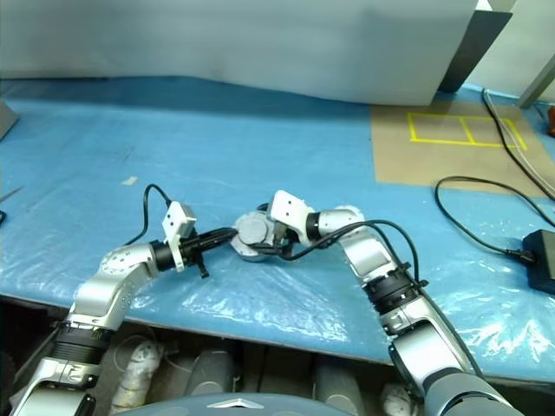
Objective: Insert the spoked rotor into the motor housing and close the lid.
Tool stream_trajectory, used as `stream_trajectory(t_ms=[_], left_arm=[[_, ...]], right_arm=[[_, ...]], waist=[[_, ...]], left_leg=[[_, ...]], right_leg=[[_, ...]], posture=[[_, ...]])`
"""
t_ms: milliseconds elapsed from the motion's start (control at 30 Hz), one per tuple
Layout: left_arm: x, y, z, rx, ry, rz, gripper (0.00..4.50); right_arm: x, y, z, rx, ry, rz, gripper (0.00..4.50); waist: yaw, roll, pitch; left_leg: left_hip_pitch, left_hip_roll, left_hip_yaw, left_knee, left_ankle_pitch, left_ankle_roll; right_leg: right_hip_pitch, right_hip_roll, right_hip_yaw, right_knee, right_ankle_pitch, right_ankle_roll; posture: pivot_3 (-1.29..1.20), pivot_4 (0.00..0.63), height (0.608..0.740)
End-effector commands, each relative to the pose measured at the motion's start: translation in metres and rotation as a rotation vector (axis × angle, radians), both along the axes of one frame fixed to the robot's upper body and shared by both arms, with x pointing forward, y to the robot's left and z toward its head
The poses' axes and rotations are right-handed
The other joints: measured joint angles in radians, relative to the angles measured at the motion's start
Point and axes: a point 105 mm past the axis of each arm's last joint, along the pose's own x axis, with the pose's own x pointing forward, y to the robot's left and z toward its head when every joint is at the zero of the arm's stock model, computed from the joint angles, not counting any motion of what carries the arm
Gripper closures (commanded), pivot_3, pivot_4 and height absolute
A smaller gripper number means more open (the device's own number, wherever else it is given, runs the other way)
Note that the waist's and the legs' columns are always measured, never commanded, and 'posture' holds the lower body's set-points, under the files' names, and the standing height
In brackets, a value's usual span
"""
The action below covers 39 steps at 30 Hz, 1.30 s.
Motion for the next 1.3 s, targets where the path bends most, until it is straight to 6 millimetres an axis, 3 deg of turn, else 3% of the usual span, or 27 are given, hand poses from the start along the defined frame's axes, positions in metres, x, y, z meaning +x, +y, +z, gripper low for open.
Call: stream_trajectory(t_ms=[33,133,200,400,500,900,1200,1300], left_arm=[[-0.004,-0.003,-0.013,0.022,0.053,-0.017,4.50],[-0.003,-0.003,-0.013,0.024,0.052,-0.015,4.50],[-0.003,-0.002,-0.013,0.026,0.051,-0.014,4.50],[-0.003,0.000,-0.013,0.030,0.048,-0.006,4.50],[-0.004,0.001,-0.013,0.030,0.050,-0.003,4.50],[0.000,0.000,-0.011,0.020,0.045,0.002,4.50],[0.002,0.000,-0.012,0.019,0.045,0.006,4.50],[0.001,-0.001,-0.012,0.018,0.046,0.003,4.50]], right_arm=[[-0.006,-0.005,0.030,0.106,0.030,0.014,0.07],[-0.011,-0.011,0.037,0.163,0.108,0.012,0.07],[-0.016,-0.015,0.032,0.180,0.220,0.000,0.07],[-0.005,-0.051,-0.002,0.343,0.808,-0.281,0.07],[-0.013,-0.052,-0.010,0.371,0.979,-0.295,0.07],[-0.032,-0.011,-0.028,0.374,1.142,-0.239,0.07],[-0.022,-0.018,-0.036,0.464,1.175,-0.327,0.07],[-0.017,-0.023,-0.036,0.504,1.171,-0.357,0.69]], waist=[[0.000,0.000,0.000],[0.000,0.000,0.000],[0.001,0.000,0.000],[0.002,0.000,0.000],[0.004,0.000,0.000],[0.008,0.002,-0.001],[0.009,0.002,-0.001],[0.010,0.002,-0.001]], left_leg=[[0.000,0.000,0.000,0.000,0.000,0.000],[0.000,0.000,0.000,0.000,0.000,0.000],[0.000,0.000,0.000,0.000,0.000,0.000],[0.001,0.000,0.000,0.001,0.000,0.000],[0.001,0.000,0.000,0.001,0.000,0.000],[0.001,0.000,0.000,0.000,0.000,-0.001],[0.002,0.000,0.000,0.001,0.000,-0.001],[0.003,0.000,0.000,0.001,0.000,-0.001]], right_leg=[[0.000,0.000,0.000,0.000,0.000,0.000],[0.000,0.000,0.000,0.000,0.000,0.000],[0.000,0.000,0.000,0.000,0.000,0.000],[0.001,0.000,0.000,0.000,0.000,0.000],[0.001,0.000,0.000,0.000,0.000,-0.001],[0.001,0.000,-0.001,0.001,0.000,-0.001],[0.001,0.000,-0.001,0.002,0.000,0.000],[0.002,0.000,0.000,0.003,0.000,0.000]], posture=[[0.00,0.150,0.740],[0.00,0.150,0.740],[0.00,0.150,0.740],[0.00,0.150,0.740],[0.00,0.150,0.740],[0.00,0.150,0.740],[0.00,0.150,0.740],[0.00,0.150,0.740]])
